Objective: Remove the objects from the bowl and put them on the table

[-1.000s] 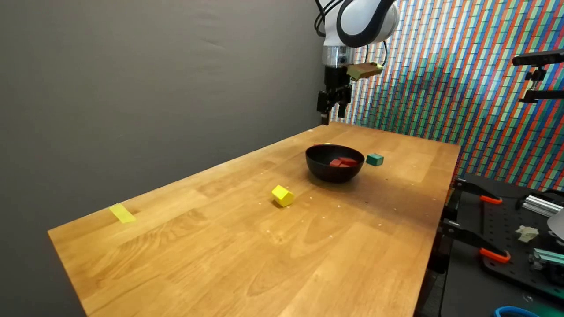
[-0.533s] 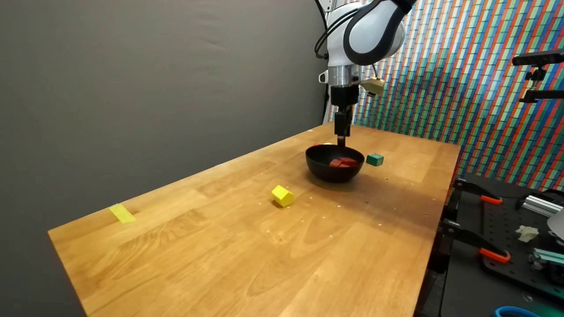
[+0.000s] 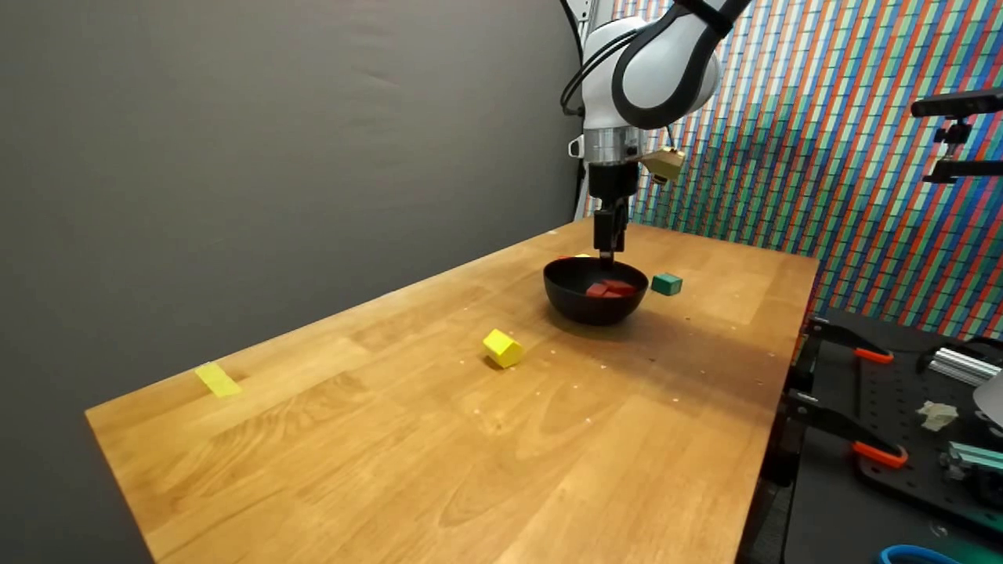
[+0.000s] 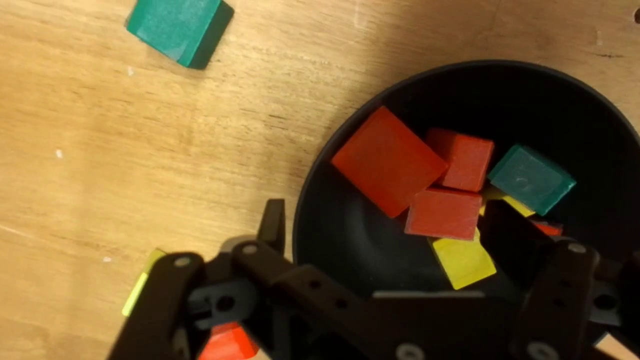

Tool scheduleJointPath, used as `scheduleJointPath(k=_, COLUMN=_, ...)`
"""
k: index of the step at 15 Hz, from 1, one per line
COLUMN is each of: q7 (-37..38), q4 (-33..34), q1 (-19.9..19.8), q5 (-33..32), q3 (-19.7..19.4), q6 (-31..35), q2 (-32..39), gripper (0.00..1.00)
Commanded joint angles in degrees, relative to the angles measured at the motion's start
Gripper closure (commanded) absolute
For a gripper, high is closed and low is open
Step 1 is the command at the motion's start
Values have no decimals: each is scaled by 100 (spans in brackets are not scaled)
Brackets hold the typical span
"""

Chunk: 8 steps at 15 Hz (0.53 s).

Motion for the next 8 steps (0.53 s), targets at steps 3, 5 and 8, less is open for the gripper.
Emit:
scheduleJointPath(k=3, q7=344, q4=250, q1=180, q5=-133, q3=36, q6=219, q2=402, gripper=0)
scheduleJointPath(k=5, q7=362, q4=440, q1=249, q5=-234, q3=0, q6=198, q2=569, gripper=0)
scheduleJointPath(k=8, q7=316, q4=715, q1=286, q5=-382, q3=-28, q6=105, q2=791, gripper=0)
